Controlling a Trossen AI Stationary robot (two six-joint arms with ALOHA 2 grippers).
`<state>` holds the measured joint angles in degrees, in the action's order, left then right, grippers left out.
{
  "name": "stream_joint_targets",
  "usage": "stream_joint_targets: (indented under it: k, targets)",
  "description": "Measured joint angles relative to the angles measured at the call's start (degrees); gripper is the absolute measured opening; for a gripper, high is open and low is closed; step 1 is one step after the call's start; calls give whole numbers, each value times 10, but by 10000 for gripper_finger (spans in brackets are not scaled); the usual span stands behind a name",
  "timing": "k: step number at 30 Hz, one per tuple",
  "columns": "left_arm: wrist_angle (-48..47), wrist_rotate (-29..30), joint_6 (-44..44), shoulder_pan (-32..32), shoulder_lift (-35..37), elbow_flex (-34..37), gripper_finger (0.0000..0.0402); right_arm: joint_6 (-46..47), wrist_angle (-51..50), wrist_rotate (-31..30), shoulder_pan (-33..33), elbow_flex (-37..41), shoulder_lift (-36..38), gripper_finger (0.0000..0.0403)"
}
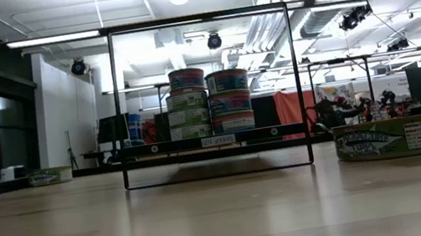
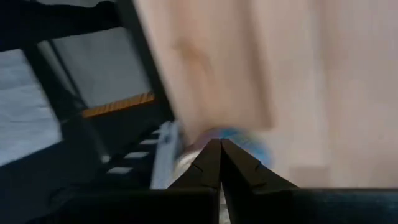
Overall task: Stack canned seafood by type on shelf
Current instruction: Move the pink and blue tuna can to the bottom middle of the table
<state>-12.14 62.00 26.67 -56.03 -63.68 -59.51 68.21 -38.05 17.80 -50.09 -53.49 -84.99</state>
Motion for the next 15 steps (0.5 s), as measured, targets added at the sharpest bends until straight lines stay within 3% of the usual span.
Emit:
stream_joint_targets:
  k: [5,15]
  targets:
    - [-2,0,-10,4,0,0,0,130,56,-6,-60,0,0,0]
    - [-21,-13,-10,30,-1,0,0,254,9,-13,-103,0,-5,0]
